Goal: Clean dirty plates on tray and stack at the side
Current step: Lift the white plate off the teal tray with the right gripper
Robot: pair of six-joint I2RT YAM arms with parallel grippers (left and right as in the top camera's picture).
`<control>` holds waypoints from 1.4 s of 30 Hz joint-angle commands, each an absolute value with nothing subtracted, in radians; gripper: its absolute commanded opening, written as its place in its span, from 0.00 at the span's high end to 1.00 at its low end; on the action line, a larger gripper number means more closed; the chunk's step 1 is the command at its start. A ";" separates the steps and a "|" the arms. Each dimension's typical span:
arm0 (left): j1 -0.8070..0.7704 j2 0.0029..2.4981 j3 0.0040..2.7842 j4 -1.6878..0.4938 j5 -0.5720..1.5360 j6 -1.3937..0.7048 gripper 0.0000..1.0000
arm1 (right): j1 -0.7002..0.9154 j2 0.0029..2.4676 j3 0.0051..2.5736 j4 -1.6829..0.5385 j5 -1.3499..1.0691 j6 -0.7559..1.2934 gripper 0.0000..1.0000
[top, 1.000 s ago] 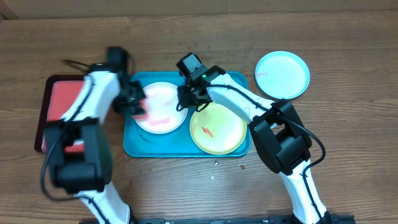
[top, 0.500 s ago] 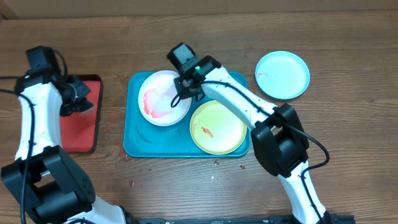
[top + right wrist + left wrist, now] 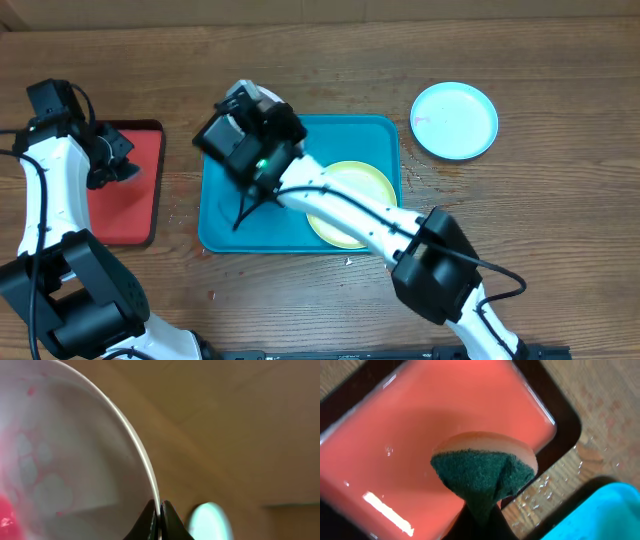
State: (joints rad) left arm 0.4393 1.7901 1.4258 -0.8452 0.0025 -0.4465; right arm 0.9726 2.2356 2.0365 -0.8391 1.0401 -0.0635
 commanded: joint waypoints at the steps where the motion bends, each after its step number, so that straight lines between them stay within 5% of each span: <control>1: 0.464 1.799 1.422 -0.839 -0.011 -0.449 0.96 | 1.011 2.187 2.070 -0.804 1.246 -0.244 0.96; 15: 0.511 1.810 1.421 -0.848 -0.008 -0.450 0.96 | 1.073 2.187 2.070 -0.590 1.346 -0.603 0.96; 25: 0.511 1.810 1.421 -0.848 -0.007 -0.450 0.96 | 1.071 2.187 2.069 -0.581 1.317 -0.536 0.96; 30: 0.511 1.810 1.421 -0.853 -0.007 -0.450 0.96 | 1.039 2.188 2.069 -0.767 1.011 -0.392 0.96; 34: 0.511 1.810 1.421 -0.855 -0.007 -0.450 0.96 | 1.003 2.159 2.085 -0.722 1.143 -0.243 0.96; 39: 0.511 1.810 1.421 -0.856 -0.007 -0.450 0.96 | 0.955 2.107 2.090 -0.818 0.813 -0.271 0.96; 42: 0.511 1.810 1.421 -0.856 -0.007 -0.450 0.96 | 0.947 2.107 2.089 -0.836 0.982 -0.276 0.96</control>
